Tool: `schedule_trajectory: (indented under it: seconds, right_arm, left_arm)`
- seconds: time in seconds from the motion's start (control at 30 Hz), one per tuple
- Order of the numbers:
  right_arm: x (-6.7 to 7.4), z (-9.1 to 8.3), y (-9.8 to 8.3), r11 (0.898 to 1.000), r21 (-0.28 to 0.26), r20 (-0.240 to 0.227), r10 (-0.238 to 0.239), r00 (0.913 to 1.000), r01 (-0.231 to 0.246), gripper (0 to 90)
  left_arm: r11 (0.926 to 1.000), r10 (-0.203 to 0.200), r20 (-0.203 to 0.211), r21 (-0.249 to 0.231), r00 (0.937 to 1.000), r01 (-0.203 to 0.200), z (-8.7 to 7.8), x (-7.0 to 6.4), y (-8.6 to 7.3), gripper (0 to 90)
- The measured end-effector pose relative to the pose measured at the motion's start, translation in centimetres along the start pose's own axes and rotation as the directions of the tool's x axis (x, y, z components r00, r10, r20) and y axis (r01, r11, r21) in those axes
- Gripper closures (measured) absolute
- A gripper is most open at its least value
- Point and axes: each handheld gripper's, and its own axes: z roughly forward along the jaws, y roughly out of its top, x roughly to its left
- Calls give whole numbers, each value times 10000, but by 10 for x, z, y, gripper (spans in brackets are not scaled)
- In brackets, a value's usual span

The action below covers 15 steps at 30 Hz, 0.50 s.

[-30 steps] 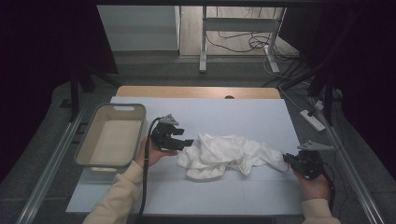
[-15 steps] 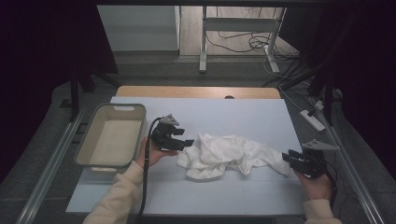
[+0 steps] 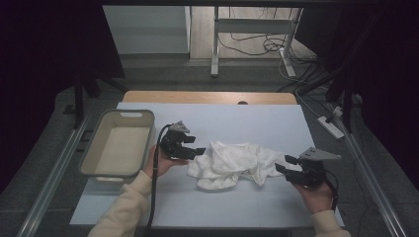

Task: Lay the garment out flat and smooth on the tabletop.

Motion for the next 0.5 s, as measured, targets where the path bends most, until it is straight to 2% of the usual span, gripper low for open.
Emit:
schedule_trajectory:
  seconds: [0.13, 0.17, 0.2, 0.5]
  right_arm:
    - [18, 9, 4, 9985, 103, -461, -538, 9975, 544, 457]
    - [26, 14, 6, 9961, 205, -666, -845, 9942, 861, 457]
    - [30, 17, 6, 9950, 263, -732, -944, 9928, 965, 458]
    - [48, 38, 8, 9864, 720, -1095, -1396, 9841, 1479, 469]
  left_arm:
    - [10000, 10, 0, 24, 10000, -10, 0, 0, 0, 344]
    - [10000, 1, 0, 23, 10000, -1, 0, 0, 0, 344]
    - [10000, -2, -2, 25, 10000, 2, 0, 0, 0, 344]
    - [9999, 126, 19, 38, 9999, -127, 1, -3, 1, 344]
